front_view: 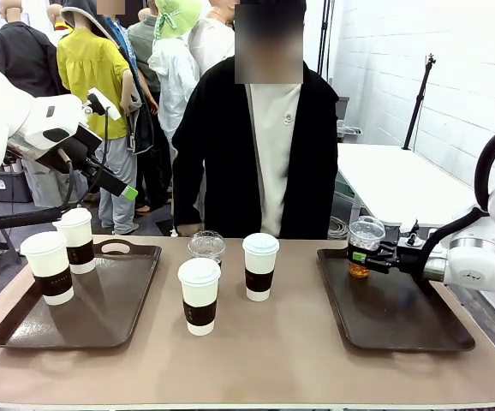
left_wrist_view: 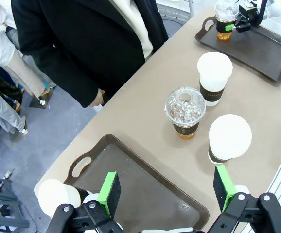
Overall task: Distribute the coffee onto the tray.
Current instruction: Pick up one iced Americano and place it on the right Handle tray.
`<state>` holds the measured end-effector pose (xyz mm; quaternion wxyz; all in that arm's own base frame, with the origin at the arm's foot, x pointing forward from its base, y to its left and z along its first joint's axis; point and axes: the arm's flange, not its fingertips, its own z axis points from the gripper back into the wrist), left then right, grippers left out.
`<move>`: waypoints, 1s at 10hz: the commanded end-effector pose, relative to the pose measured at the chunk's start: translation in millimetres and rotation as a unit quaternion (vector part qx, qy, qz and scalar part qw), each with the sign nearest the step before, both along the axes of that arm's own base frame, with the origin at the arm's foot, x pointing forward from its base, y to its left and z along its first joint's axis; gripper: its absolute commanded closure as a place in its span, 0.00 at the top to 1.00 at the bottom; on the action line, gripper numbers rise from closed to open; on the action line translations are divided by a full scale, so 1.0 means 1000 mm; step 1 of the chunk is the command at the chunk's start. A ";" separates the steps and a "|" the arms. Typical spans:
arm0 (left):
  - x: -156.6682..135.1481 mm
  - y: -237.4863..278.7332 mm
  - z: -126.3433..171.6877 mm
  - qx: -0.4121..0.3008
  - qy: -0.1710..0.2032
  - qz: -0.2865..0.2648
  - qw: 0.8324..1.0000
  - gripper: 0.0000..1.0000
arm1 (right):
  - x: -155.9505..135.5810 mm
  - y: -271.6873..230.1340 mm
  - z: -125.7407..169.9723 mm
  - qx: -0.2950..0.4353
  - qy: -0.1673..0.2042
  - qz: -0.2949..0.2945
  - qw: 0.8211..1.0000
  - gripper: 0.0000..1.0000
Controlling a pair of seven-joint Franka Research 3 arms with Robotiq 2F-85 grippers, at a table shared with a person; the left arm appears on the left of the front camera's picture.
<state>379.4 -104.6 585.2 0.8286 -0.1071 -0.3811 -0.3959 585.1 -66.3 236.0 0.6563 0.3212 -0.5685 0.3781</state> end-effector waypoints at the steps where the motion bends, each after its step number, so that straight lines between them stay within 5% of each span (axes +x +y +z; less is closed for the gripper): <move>1: 0.001 0.000 0.000 -0.003 0.004 0.002 1.000 1.00 | 0.004 -0.002 -0.002 0.021 0.017 -0.005 1.000 0.81; 2: 0.001 0.000 0.000 -0.003 0.004 0.002 1.000 1.00 | 0.003 -0.002 0.002 0.023 0.025 -0.005 0.999 1.00; 10: 0.001 0.000 0.000 -0.003 0.004 0.002 1.000 1.00 | -0.040 -0.020 0.005 0.032 0.062 -0.027 0.997 1.00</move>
